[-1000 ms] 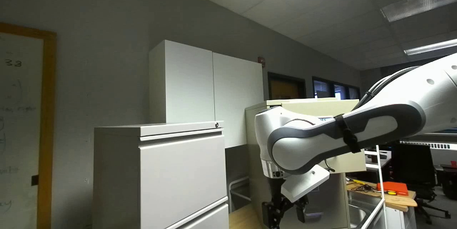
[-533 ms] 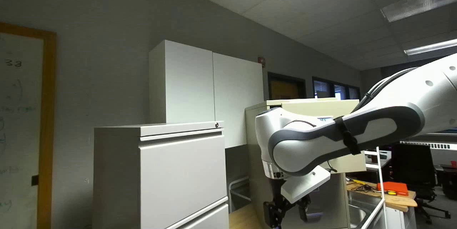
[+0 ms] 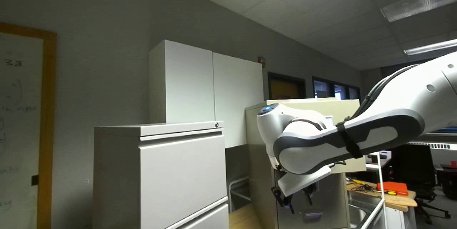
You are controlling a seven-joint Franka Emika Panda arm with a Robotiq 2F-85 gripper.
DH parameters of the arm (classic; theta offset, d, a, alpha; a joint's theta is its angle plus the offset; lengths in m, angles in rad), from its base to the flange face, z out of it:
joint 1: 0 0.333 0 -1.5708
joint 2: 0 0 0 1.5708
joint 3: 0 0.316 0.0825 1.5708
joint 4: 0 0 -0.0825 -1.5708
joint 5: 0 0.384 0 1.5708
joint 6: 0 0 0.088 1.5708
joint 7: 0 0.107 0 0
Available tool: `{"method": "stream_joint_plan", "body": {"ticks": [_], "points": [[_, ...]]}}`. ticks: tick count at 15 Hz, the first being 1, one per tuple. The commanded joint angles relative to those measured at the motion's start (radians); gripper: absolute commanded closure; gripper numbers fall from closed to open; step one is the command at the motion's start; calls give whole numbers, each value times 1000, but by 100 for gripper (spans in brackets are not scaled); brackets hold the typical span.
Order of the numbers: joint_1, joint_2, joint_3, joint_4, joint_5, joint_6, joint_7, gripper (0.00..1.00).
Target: Close the drawer
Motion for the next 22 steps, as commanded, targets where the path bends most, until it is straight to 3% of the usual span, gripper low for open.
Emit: {"method": "stream_joint_plan", "body": {"ticks": [1,6,16,22], "points": [[-35,-38,8,21,-115,-9,132,66],[-81,-69,-7,34,-278,18,310,100],[-44,47,-55,202,-641,40,427,100],[38,89,-170,249,-648,128,331,100]]}}
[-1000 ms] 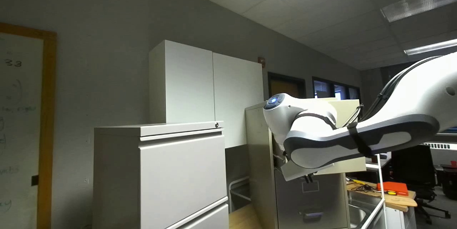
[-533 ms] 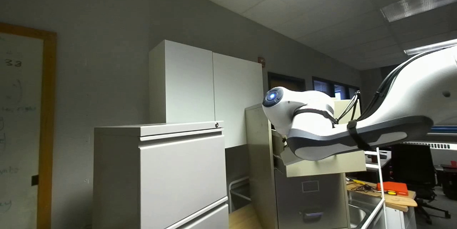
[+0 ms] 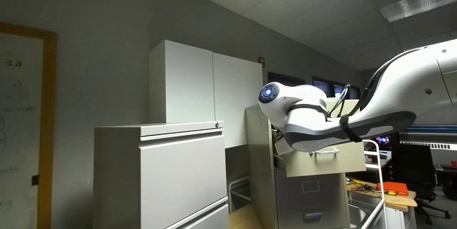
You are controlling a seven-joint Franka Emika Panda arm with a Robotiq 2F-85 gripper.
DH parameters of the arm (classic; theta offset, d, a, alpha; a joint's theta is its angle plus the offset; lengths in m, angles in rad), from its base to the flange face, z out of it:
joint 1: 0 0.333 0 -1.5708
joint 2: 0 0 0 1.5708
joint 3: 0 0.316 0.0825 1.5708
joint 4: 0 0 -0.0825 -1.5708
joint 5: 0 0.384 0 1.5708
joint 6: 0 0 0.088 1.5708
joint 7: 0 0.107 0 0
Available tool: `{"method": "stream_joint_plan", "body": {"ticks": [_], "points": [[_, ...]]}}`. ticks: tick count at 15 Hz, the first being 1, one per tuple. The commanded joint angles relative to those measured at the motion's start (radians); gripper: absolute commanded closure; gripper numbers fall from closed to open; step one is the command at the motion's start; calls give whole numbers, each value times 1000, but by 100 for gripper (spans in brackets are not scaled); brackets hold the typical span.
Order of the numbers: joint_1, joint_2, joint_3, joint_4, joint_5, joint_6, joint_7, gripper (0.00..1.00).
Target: Close the drawer
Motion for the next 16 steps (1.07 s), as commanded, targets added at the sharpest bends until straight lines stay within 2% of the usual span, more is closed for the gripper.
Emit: {"method": "stream_joint_plan", "body": {"ticks": [1,7,16], "points": [[46,49,-79,62,-4,55,-76,100],[69,101,-160,144,65,123,-195,100],[25,303,-253,331,284,203,-412,100]]}}
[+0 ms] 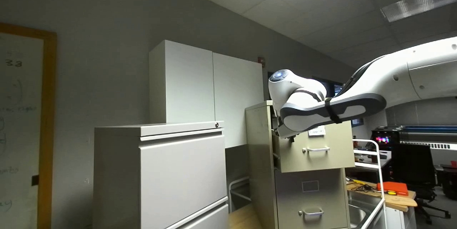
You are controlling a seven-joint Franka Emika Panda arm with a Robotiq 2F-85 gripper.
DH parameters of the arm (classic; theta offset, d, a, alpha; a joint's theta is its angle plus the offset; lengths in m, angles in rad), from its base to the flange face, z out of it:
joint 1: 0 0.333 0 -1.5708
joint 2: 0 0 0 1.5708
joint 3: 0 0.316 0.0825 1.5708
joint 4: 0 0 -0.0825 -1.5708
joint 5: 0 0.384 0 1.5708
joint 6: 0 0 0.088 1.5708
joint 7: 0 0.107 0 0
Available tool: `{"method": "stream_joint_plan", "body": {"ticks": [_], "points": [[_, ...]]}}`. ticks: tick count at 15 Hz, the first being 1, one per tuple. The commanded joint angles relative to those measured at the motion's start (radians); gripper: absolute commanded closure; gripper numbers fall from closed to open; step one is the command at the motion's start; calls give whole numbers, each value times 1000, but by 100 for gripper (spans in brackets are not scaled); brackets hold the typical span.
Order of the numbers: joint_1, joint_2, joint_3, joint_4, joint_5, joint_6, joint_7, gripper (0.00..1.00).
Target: Close the drawer
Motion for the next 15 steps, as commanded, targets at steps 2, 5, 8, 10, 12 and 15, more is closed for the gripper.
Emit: {"method": "stream_joint_plan", "body": {"ticks": [2,5,8,10,12,15], "points": [[-50,212,-53,195,129,74,-146,100],[-73,283,-60,282,223,54,-229,100],[-92,352,-57,379,298,8,-299,100],[-99,394,-57,442,336,-31,-336,100],[-101,433,-57,505,364,-76,-365,100],[-101,488,-61,590,396,-145,-401,100]]}}
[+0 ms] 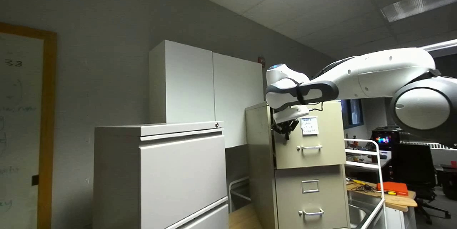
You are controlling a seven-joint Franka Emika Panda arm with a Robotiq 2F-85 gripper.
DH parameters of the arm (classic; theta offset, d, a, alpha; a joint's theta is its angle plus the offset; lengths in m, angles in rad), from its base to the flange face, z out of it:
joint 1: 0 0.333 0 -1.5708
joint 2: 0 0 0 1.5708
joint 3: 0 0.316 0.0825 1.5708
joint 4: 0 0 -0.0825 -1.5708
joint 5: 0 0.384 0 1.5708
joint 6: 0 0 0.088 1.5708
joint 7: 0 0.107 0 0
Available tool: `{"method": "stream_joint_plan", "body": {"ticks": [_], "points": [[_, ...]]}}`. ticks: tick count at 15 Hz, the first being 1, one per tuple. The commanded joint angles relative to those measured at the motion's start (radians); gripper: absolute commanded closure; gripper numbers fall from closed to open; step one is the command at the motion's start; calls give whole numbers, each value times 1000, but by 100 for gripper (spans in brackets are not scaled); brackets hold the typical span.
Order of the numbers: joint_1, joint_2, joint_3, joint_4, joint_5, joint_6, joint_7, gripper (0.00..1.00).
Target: Close the drawer
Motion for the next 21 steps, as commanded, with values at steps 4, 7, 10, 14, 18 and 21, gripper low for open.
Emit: {"method": "stream_joint_plan", "body": {"ticks": [4,7,10,14,18,21], "points": [[-14,247,-23,256,65,-22,-65,100],[-9,285,-24,296,24,-10,1,100],[-19,311,-24,315,-23,30,91,100],[-26,367,-34,371,-54,67,184,100],[-19,356,-24,379,-31,-5,144,100],[-16,345,-19,373,-28,-27,98,100]]}}
